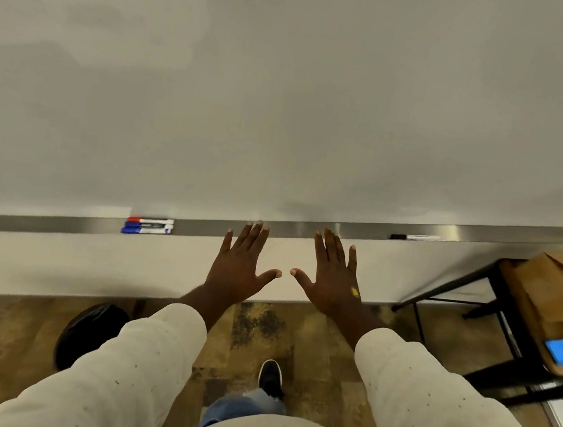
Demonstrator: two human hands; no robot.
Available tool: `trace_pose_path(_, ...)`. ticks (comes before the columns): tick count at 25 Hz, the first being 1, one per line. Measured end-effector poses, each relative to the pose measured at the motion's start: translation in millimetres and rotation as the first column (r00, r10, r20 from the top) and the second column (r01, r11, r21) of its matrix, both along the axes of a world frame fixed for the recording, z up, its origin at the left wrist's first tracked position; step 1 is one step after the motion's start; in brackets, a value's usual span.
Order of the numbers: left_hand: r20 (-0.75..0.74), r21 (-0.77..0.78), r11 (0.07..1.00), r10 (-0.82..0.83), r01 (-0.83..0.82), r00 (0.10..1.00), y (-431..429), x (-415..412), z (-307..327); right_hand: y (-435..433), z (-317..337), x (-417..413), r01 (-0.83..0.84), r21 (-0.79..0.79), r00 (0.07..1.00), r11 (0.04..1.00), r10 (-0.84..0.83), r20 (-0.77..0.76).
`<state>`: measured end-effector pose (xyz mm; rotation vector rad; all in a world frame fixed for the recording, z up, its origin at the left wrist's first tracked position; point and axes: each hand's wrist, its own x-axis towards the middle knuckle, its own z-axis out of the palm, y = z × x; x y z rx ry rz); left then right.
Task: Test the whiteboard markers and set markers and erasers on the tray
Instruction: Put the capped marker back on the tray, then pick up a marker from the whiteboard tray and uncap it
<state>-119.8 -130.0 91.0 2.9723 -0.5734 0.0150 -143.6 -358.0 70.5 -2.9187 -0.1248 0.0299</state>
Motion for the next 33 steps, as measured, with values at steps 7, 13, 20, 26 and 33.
trace_pose_path(7,-0.025,0.025,0.988,-0.153,0.153,0.988,-89.2,63.8,-17.0,-85.4,-6.6,33.3,0.196,-0.007,0.98,0.981,-0.196,-0.038)
trace_pose_path(13,-0.072,0.04,0.947,-0.315,0.318,0.946,-160.8,95.0,-31.7,-153.5,-15.2,44.7,0.35,-0.02,0.93,0.936,-0.35,-0.111)
trace_pose_path(20,-0.181,-0.009,0.958,-0.283,0.286,0.942,-257.3,112.2,-53.4,-246.5,-33.2,77.5,0.349,0.015,0.918,0.937,-0.338,-0.207)
trace_pose_path(26,-0.23,-0.047,0.981,-0.193,0.188,0.954,-331.1,115.2,-66.9,-306.4,-54.5,110.3,0.187,0.044,0.954,0.981,-0.171,-0.246)
trace_pose_path(33,-0.257,0.018,0.993,-0.105,0.114,0.961,-375.1,123.7,-79.8,-333.8,-64.1,125.8,0.057,0.051,0.955,0.997,-0.04,-0.293)
